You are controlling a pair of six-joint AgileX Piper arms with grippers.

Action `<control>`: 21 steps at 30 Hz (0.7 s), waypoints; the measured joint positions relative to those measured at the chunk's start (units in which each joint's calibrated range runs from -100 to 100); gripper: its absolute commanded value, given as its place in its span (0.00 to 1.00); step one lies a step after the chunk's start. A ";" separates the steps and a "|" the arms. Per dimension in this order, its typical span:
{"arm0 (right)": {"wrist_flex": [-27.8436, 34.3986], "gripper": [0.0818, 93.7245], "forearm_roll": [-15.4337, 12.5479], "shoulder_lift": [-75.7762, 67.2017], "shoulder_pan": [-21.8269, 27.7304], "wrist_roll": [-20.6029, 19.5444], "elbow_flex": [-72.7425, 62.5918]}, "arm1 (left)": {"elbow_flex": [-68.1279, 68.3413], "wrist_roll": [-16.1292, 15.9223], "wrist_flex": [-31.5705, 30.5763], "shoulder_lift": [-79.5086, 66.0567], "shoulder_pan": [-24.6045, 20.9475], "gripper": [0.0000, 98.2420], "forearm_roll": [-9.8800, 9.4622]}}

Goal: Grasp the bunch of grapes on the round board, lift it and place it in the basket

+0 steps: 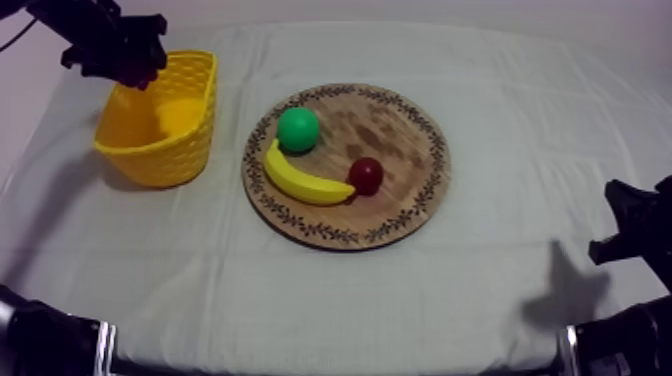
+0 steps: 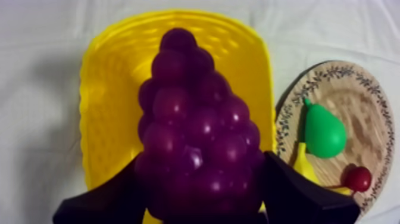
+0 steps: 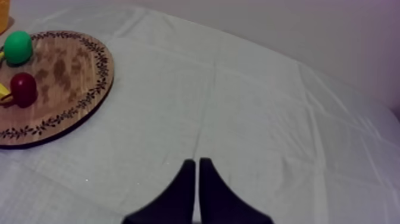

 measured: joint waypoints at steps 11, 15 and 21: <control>0.06 0.00 0.00 0.00 0.00 0.00 0.00 | 4.73 0.06 -4.61 5.33 -0.38 0.53 0.06; 0.06 0.00 0.00 0.00 0.00 0.00 0.00 | 6.08 0.06 -6.21 7.30 -0.19 0.53 0.16; 0.06 0.00 0.00 0.00 -0.03 0.00 0.00 | 7.59 -0.06 -8.08 9.17 0.05 0.54 0.58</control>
